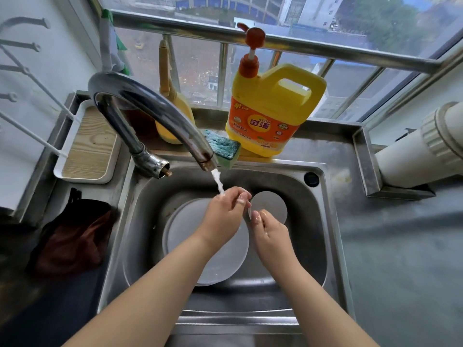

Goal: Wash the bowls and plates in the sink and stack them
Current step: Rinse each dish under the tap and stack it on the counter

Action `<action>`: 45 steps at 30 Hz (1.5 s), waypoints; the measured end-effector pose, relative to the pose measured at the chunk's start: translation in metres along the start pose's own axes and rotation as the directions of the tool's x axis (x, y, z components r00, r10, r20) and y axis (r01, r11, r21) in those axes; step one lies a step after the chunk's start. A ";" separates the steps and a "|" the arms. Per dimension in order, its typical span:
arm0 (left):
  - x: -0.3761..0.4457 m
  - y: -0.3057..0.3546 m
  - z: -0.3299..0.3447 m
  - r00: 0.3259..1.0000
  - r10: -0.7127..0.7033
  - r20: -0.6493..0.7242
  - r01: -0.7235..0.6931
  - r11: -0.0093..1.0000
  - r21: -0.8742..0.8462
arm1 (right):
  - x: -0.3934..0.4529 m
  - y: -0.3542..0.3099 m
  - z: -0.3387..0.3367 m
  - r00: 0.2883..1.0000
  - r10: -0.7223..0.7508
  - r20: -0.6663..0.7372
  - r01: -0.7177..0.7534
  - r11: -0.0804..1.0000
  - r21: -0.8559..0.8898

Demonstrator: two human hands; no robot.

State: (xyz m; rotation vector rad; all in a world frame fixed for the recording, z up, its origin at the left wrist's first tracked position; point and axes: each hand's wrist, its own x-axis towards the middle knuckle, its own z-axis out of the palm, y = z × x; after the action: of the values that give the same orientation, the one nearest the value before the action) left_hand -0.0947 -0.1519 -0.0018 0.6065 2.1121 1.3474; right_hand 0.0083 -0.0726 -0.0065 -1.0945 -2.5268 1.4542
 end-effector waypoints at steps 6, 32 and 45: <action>-0.006 -0.016 -0.007 0.986 0.145 -0.078 -0.114 0.942 0.316 | 0.000 -0.015 0.012 0.991 0.054 0.125 -0.096 0.928 0.361; -0.035 -0.036 -0.014 0.864 0.112 0.490 -0.502 0.256 0.826 | 0.043 -0.052 0.041 0.914 0.308 0.264 -0.376 0.887 0.269; 0.002 0.001 -0.009 0.890 -0.098 0.446 -0.427 0.163 0.889 | 0.063 -0.056 0.034 0.945 0.314 0.097 -0.325 0.857 0.400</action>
State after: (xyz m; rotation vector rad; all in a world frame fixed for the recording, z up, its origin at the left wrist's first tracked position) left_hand -0.1017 -0.1562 0.0018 1.5232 2.3208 -0.4215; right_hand -0.0821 -0.0788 -0.0023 -1.4582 -1.9675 1.9733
